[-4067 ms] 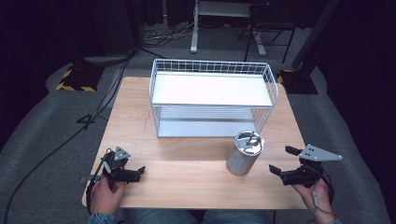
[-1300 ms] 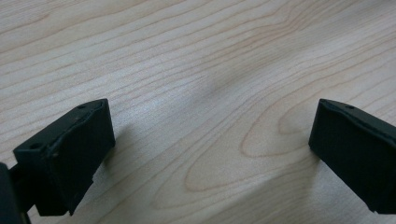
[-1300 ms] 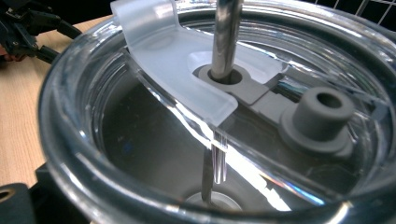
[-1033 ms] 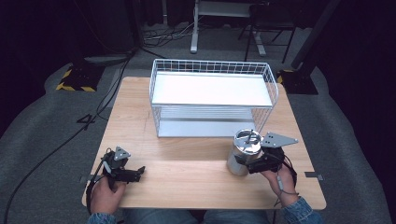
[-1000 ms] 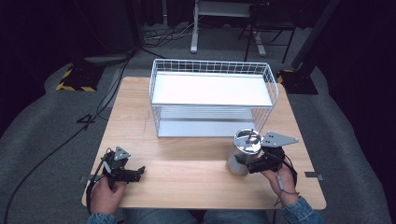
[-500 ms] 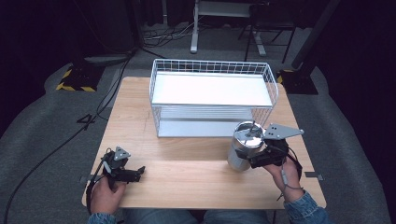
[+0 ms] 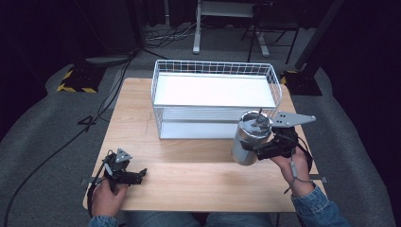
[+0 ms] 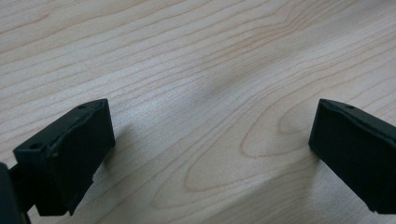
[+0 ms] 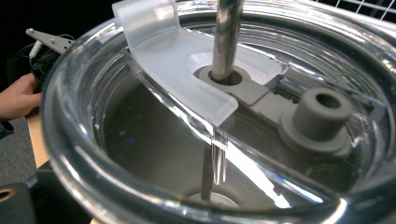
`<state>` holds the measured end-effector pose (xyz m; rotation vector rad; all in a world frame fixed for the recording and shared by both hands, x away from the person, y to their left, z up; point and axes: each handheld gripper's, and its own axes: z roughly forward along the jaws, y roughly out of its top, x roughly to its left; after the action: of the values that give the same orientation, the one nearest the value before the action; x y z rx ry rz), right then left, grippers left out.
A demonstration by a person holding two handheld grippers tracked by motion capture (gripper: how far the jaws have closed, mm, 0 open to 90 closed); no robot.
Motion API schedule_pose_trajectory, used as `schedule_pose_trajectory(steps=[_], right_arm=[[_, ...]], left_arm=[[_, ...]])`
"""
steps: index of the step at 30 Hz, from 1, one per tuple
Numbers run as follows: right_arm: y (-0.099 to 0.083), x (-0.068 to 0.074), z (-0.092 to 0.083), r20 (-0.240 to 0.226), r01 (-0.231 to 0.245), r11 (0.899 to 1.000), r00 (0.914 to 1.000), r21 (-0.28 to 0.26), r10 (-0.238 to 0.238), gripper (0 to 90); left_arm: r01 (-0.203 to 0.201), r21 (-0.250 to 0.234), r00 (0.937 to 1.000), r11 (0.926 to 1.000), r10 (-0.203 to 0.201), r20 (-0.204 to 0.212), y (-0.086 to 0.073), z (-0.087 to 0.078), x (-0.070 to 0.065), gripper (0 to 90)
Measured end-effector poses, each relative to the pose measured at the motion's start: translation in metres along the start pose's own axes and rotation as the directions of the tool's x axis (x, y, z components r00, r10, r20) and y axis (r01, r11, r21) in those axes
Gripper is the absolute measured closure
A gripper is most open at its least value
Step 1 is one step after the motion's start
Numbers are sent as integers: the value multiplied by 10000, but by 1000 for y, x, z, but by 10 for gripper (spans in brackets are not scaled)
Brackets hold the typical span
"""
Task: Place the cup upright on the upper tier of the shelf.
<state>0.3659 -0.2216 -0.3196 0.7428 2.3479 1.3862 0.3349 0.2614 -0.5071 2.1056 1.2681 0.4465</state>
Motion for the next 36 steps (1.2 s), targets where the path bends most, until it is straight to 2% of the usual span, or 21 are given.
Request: schedule_pose_trajectory(steps=[8, 17, 23, 28, 36], right_arm=[[20, -4, -8, 66, -47, 10000, 10000, -69, 48, 37], [45, -9, -15, 65, -163, 9990, 9998, -408, 166, 37], [68, -15, -17, 60, -223, 9985, 9997, -507, 226, 37], [86, -19, -16, 112, -103, 9983, 9999, -567, 109, 37], [113, -23, -5, 113, 57, 9981, 9999, -615, -50, 37]], left_arm=[[0, 2, 10000, 10000, 0, 0, 0, 0, 0, 6], [0, 1, 10000, 10000, 0, -1, 0, 0, 0, 6], [34, -26, 10000, 10000, -34, -39, 0, 0, -1, 6], [126, -6, 9998, 9999, -126, -176, -1, -1, -2, 6], [248, -8, 9993, 9997, -248, -273, -3, -2, -3, 6]])
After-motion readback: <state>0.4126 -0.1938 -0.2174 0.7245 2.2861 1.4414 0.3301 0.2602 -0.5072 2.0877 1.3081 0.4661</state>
